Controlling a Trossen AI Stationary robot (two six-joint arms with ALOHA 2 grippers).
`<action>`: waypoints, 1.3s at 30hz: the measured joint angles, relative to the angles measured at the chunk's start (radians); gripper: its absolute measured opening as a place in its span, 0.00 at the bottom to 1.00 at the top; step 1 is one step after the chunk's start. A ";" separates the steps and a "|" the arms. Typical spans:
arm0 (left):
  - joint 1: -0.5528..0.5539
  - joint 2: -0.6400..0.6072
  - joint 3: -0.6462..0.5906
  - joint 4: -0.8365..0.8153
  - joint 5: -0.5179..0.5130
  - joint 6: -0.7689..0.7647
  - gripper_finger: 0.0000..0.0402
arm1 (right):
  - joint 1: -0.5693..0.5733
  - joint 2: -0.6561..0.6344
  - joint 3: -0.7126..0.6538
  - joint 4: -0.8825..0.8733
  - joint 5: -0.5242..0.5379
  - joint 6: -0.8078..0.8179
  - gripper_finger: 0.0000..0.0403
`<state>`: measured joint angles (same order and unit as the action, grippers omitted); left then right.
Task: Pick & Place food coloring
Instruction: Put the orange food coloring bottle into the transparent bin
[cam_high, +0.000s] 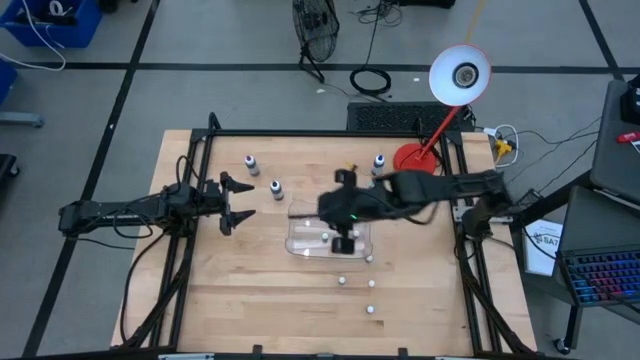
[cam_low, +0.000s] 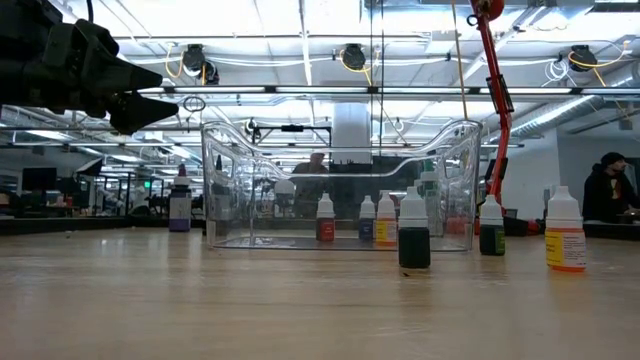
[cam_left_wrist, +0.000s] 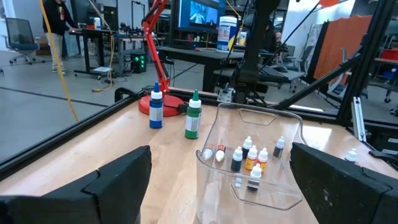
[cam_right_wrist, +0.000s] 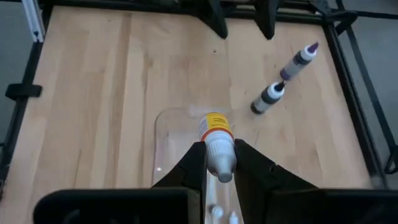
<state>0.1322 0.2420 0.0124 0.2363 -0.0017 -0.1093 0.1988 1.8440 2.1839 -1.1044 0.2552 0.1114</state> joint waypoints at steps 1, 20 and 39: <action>0.000 0.000 0.000 0.000 0.000 0.000 0.94 | -0.014 0.033 0.055 -0.025 -0.017 -0.009 0.10; 0.000 0.000 0.000 0.000 0.000 0.000 0.94 | -0.108 0.215 -0.218 -0.124 -0.269 0.041 0.10; 0.000 0.000 0.000 0.000 0.000 0.000 0.94 | -0.099 0.214 -0.443 0.091 -0.337 0.034 0.10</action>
<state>0.1322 0.2420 0.0123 0.2363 -0.0017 -0.1093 0.1001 2.0579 1.7409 -1.0137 -0.0814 0.1457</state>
